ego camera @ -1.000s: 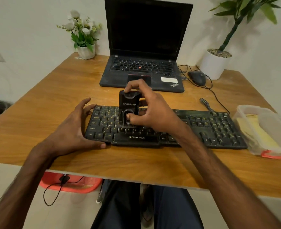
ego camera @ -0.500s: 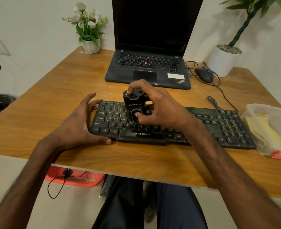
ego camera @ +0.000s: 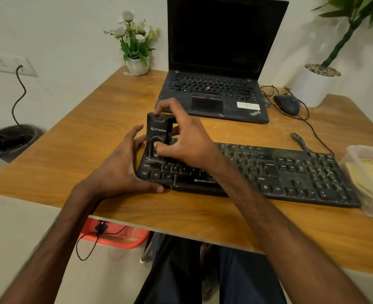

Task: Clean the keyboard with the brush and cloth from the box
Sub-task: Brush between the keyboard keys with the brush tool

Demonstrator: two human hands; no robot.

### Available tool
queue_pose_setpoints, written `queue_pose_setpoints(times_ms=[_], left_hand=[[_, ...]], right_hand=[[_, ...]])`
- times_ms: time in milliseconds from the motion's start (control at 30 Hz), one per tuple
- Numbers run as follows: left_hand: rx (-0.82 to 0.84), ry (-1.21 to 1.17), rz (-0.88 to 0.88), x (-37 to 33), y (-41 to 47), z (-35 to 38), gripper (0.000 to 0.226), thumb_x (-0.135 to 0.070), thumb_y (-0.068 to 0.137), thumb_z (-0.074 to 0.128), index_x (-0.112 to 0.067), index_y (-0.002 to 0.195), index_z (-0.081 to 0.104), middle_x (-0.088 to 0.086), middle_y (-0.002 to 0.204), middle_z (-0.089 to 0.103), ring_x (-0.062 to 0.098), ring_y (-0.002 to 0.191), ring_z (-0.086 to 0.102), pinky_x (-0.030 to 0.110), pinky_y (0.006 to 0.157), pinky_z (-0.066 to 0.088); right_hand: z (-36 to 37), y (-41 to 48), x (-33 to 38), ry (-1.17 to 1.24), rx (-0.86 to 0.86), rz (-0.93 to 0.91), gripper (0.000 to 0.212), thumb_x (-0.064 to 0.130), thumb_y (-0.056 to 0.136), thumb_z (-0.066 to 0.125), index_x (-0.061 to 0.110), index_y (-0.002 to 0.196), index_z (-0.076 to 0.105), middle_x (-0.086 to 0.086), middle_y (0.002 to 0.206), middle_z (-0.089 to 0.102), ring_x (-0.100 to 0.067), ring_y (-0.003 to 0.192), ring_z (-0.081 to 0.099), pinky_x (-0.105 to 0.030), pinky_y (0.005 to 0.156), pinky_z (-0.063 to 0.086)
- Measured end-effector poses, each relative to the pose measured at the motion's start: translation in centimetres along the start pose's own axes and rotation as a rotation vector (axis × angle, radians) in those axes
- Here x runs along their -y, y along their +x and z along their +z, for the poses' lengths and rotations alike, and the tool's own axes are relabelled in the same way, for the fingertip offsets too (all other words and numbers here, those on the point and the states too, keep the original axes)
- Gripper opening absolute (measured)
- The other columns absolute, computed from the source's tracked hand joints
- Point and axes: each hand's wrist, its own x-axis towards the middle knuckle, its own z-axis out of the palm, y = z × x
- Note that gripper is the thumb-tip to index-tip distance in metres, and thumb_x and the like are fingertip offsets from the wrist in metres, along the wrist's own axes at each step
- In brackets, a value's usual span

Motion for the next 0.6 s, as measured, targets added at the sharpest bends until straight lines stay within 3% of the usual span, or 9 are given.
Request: queue_pose_setpoints(times_ms=[67,167,267,367,500,600], left_hand=[[-0.005,0.007,-0.013,0.0,0.1,0.0,0.152,-0.063,0.035,0.095,-0.051,0.150,-0.004,-0.024,0.155,0.029,0.002,0.144,0.028,0.043,0.122,0.025],[0.000,0.009,-0.014,0.1,0.2,-0.1,0.154,-0.065,0.034,0.094,-0.049,0.151,-0.005,-0.021,0.158,0.026,0.002,0.145,0.025,0.042,0.123,0.023],[0.004,0.022,-0.009,0.2,0.2,0.0,0.151,-0.056,0.041,0.096,-0.048,0.151,-0.007,-0.030,0.146,0.028,0.002,0.142,0.026,0.038,0.121,0.024],[-0.011,0.031,-0.009,0.2,0.2,0.0,0.150,-0.047,0.046,0.098,-0.045,0.152,-0.008,-0.027,0.146,0.033,0.001,0.139,0.029,0.034,0.119,0.025],[-0.016,0.020,-0.015,0.2,0.3,-0.1,0.152,-0.050,0.042,0.098,-0.047,0.152,-0.007,-0.016,0.158,0.029,0.004,0.144,0.025,0.039,0.122,0.022],[-0.015,0.034,-0.021,0.2,0.4,-0.2,0.153,-0.060,0.037,0.095,-0.049,0.151,-0.006,-0.019,0.158,0.028,0.005,0.145,0.023,0.043,0.122,0.022]], right_hand=[[-0.7,1.3,-0.6,-0.150,-0.072,-0.019,0.060,0.006,0.075,0.077,0.015,0.123,0.043,-0.006,0.117,0.059,-0.016,0.094,0.066,-0.033,0.069,0.061],[-1.8,1.8,-0.6,-0.126,-0.122,-0.005,0.059,0.005,0.075,0.077,0.016,0.123,0.043,-0.002,0.118,0.059,-0.011,0.095,0.066,-0.026,0.072,0.060],[-1.2,0.7,0.4,0.061,-0.013,0.031,0.058,0.003,0.076,0.077,0.015,0.122,0.044,-0.003,0.118,0.058,-0.015,0.096,0.067,-0.032,0.073,0.062],[0.0,-0.4,0.8,0.059,0.055,0.024,0.059,0.001,0.074,0.077,0.015,0.120,0.043,-0.006,0.112,0.059,-0.023,0.090,0.069,-0.040,0.065,0.062],[-0.5,-0.2,0.7,0.145,-0.033,0.110,0.059,0.000,0.073,0.078,0.017,0.118,0.044,0.001,0.111,0.059,-0.022,0.091,0.069,-0.040,0.065,0.062],[-1.2,-0.4,0.4,0.302,-0.093,0.205,0.060,-0.004,0.074,0.077,0.021,0.117,0.043,-0.007,0.117,0.058,-0.028,0.092,0.071,-0.044,0.066,0.062]])
